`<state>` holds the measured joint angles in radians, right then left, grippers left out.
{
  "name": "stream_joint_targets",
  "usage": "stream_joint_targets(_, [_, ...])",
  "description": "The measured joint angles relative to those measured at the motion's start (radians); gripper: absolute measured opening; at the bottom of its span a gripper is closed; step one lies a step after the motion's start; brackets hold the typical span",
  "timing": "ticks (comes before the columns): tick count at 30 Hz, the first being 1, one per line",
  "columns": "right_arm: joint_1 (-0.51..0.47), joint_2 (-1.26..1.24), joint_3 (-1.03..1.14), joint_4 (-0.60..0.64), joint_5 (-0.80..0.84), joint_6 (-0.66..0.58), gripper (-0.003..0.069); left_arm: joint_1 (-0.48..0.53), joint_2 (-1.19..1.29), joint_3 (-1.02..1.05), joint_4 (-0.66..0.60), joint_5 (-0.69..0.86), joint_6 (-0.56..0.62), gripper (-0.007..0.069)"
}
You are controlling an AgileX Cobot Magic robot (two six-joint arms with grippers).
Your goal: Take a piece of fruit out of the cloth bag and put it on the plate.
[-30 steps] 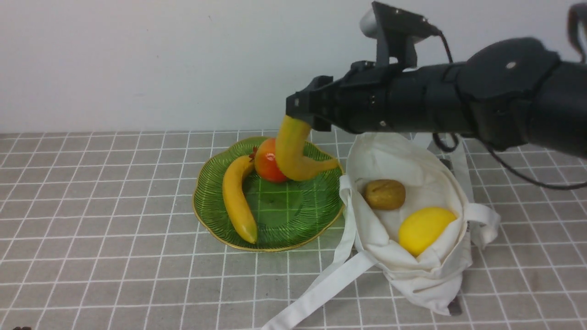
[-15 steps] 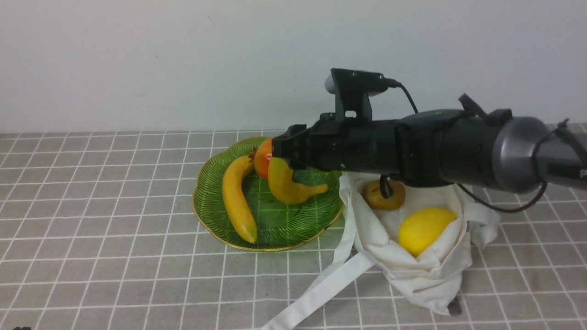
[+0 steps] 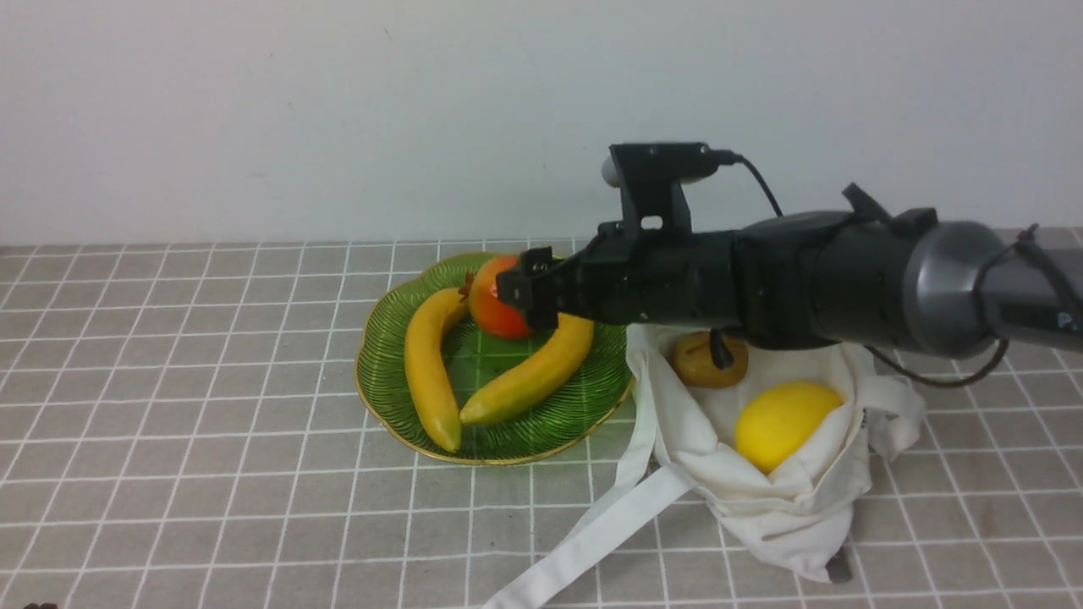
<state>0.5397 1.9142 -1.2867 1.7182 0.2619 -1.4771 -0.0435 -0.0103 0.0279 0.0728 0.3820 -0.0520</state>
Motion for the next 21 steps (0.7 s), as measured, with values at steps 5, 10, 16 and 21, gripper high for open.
stream_joint_targets(5, [-0.005,-0.083,0.000,-0.154,0.088,0.029,0.0640,0.000,0.000,0.000,0.000,0.000,0.000,-0.0007])
stream_joint_targets(10, [-0.005,-0.228,0.000,-0.629,0.330,0.387,0.0406,0.000,0.000,0.000,0.000,0.000,0.000,-0.0007])
stream_joint_targets(16, [-0.018,-0.383,0.000,-1.142,0.633,0.800,0.0080,0.000,0.000,0.000,0.000,0.000,0.000,-0.0007])
stream_joint_targets(21, [-0.051,-0.532,0.045,-1.376,0.744,1.041,-0.0006,0.000,0.000,0.000,0.000,0.000,0.000,-0.0007])
